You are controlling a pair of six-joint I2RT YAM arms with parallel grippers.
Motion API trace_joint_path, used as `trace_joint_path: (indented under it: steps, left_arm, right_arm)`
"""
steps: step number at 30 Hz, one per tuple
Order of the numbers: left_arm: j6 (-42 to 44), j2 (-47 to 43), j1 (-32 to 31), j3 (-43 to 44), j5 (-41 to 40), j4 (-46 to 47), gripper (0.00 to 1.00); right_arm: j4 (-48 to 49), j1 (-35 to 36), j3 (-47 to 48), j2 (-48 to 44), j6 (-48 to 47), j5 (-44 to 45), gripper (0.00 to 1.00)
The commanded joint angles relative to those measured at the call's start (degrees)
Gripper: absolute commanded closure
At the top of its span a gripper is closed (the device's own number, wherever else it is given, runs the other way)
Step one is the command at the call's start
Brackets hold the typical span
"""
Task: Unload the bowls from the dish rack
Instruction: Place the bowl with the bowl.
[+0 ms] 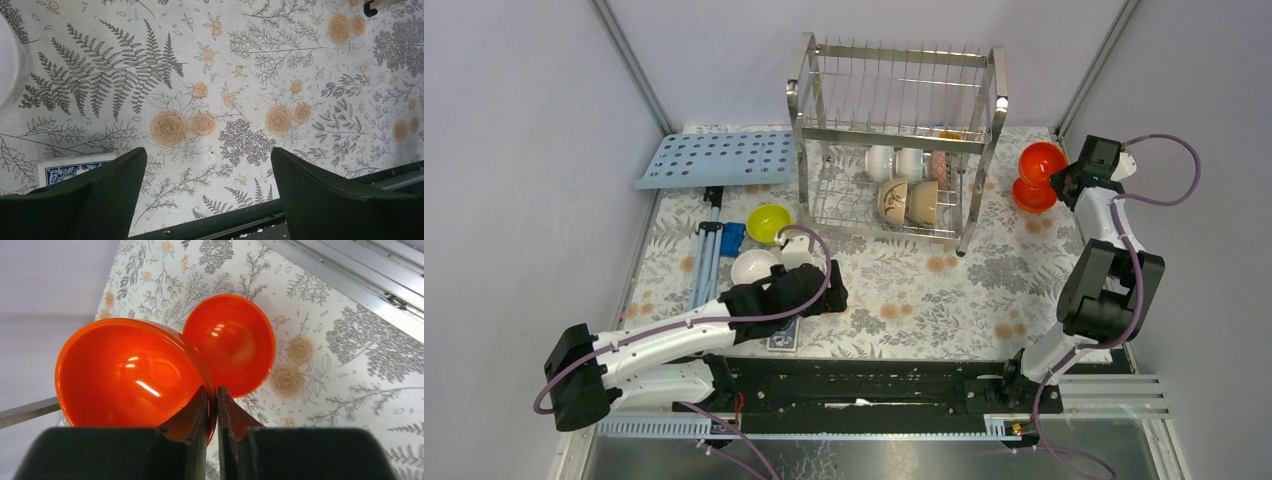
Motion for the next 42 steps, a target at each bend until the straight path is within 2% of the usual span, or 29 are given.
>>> trace_joint_path:
  steps: [1,15,32,42]
  left_arm:
    - [-0.5,0.5,0.5,0.0,-1.3,2.5,0.01]
    - [-0.6,5.4,0.8,0.5,-0.4,3.7,0.01]
    - [0.5,7.5,1.3,1.0,1.5,4.0,0.01]
    - [1.0,9.6,1.4,2.2,2.6,4.0,0.01]
  right_arm:
    - [3.6,-0.4,4.9,3.1,0.4,-3.8,1.0]
    - [3.0,-1.4,6.6,8.5,-2.7,-3.5,1.0]
    - [6.9,-1.9,0.5,8.9,-3.4,-3.1,1.0]
    - [6.6,-1.9,1.1,10.5,-4.3,-3.1,1.0]
